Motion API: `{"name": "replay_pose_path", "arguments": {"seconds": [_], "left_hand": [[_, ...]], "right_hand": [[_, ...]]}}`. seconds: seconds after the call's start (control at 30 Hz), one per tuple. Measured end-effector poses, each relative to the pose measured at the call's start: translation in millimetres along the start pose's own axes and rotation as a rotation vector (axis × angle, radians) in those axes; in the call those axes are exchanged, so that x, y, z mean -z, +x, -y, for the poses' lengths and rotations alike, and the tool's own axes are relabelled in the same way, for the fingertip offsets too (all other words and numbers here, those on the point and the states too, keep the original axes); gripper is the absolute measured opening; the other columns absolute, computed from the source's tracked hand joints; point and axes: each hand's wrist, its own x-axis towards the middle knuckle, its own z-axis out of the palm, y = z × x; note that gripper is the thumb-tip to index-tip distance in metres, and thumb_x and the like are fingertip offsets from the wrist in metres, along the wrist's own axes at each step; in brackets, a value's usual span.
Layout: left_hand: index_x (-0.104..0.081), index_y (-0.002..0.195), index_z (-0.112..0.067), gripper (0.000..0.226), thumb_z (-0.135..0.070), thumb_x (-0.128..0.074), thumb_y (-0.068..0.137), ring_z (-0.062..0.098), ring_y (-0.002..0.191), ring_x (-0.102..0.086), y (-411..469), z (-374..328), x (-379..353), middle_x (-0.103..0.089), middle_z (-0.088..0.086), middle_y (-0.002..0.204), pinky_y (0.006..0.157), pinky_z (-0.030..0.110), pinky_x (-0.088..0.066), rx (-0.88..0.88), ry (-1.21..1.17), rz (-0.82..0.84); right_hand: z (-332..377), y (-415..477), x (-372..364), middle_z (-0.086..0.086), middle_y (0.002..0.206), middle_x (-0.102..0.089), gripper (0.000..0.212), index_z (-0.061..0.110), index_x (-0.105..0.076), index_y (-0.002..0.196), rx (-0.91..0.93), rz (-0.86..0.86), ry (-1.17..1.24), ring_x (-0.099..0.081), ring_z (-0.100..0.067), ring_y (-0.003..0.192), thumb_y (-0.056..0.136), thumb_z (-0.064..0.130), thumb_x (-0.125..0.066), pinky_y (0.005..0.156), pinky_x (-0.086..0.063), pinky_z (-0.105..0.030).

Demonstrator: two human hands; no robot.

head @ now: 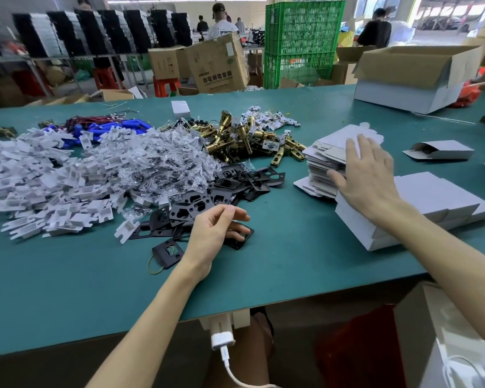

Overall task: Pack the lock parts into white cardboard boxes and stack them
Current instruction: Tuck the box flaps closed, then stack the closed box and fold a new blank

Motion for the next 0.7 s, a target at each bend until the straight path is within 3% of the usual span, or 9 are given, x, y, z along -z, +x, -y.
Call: {"name": "replay_pose_path", "arguments": {"seconds": [0.1, 0.27, 0.37, 0.43, 0.5, 0.6, 0.7], "left_hand": [[-0.076, 0.097, -0.008, 0.030, -0.018, -0.051, 0.110, 0.023, 0.076, -0.075, -0.4, -1.0, 0.2, -0.078, 0.012, 0.097, 0.066, 0.026, -0.060, 0.003, -0.011, -0.005], [-0.075, 0.096, -0.008, 0.030, -0.018, -0.051, 0.110, 0.023, 0.076, -0.075, 0.0, -1.5, -0.6, -0.078, 0.012, 0.095, 0.065, 0.026, -0.060, 0.011, -0.018, -0.008], [-0.076, 0.096, -0.009, 0.030, -0.018, -0.051, 0.110, 0.022, 0.076, -0.075, 0.5, -1.2, -0.4, -0.078, 0.012, 0.096, 0.066, 0.026, -0.060, 0.010, -0.015, 0.000], [-0.076, 0.097, -0.009, 0.030, -0.019, -0.051, 0.110, 0.022, 0.077, -0.075, 0.8, -1.0, -0.4, -0.078, 0.012, 0.096, 0.066, 0.026, -0.060, 0.011, -0.012, 0.003], [-0.075, 0.097, -0.008, 0.030, -0.019, -0.051, 0.110, 0.022, 0.076, -0.074, 0.9, -0.5, -0.2, -0.078, 0.012, 0.096, 0.065, 0.026, -0.060, 0.010, -0.012, 0.002], [-0.076, 0.097, -0.008, 0.030, -0.019, -0.051, 0.110, 0.022, 0.076, -0.074, 0.7, 0.2, 0.5, -0.078, 0.012, 0.096, 0.065, 0.026, -0.059, 0.010, -0.012, -0.004], [-0.076, 0.097, -0.008, 0.030, -0.019, -0.051, 0.110, 0.022, 0.075, -0.074, 0.7, 0.6, 1.0, -0.078, 0.012, 0.095, 0.065, 0.026, -0.060, 0.010, -0.012, -0.005]], "right_hand": [[6.7, 27.4, -4.7, -0.026, 0.163, -0.021, 0.074, -0.002, -0.022, 0.155, -0.040, 0.144, -0.044, -0.017, -0.037, 0.152, 0.104, 0.043, -0.050, 0.124, -0.011, -0.052], [7.7, 31.6, -9.1, -0.028, 0.130, -0.056, 0.042, -0.004, -0.054, 0.124, 0.003, 0.078, -0.147, -0.047, -0.044, 0.126, 0.104, 0.032, -0.052, 0.115, -0.025, -0.052], [8.0, 27.1, -3.7, -0.029, 0.114, -0.064, 0.022, -0.004, -0.059, 0.106, 0.044, 0.001, -0.142, -0.055, -0.045, 0.108, 0.101, 0.018, -0.055, 0.095, -0.037, -0.048], [8.3, 24.7, 2.0, -0.029, 0.105, -0.065, 0.011, -0.003, -0.060, 0.100, 0.054, -0.019, -0.143, -0.055, -0.044, 0.100, 0.098, 0.006, -0.054, 0.074, -0.036, -0.043], [9.7, 23.2, 7.6, -0.029, 0.099, -0.066, 0.011, -0.002, -0.062, 0.099, 0.066, -0.028, -0.123, -0.055, -0.042, 0.094, 0.098, 0.006, -0.055, 0.067, -0.033, -0.039], [10.4, 22.4, 13.7, -0.028, 0.096, -0.065, 0.027, -0.001, -0.065, 0.101, 0.064, -0.013, -0.064, -0.052, -0.040, 0.086, 0.102, 0.026, -0.059, 0.070, -0.039, -0.041], [11.7, 19.4, 16.0, -0.030, 0.097, -0.064, 0.019, -0.002, -0.065, 0.101, 0.058, -0.095, 0.006, -0.052, -0.040, 0.084, 0.101, 0.006, -0.048, 0.068, -0.041, -0.042]]}}
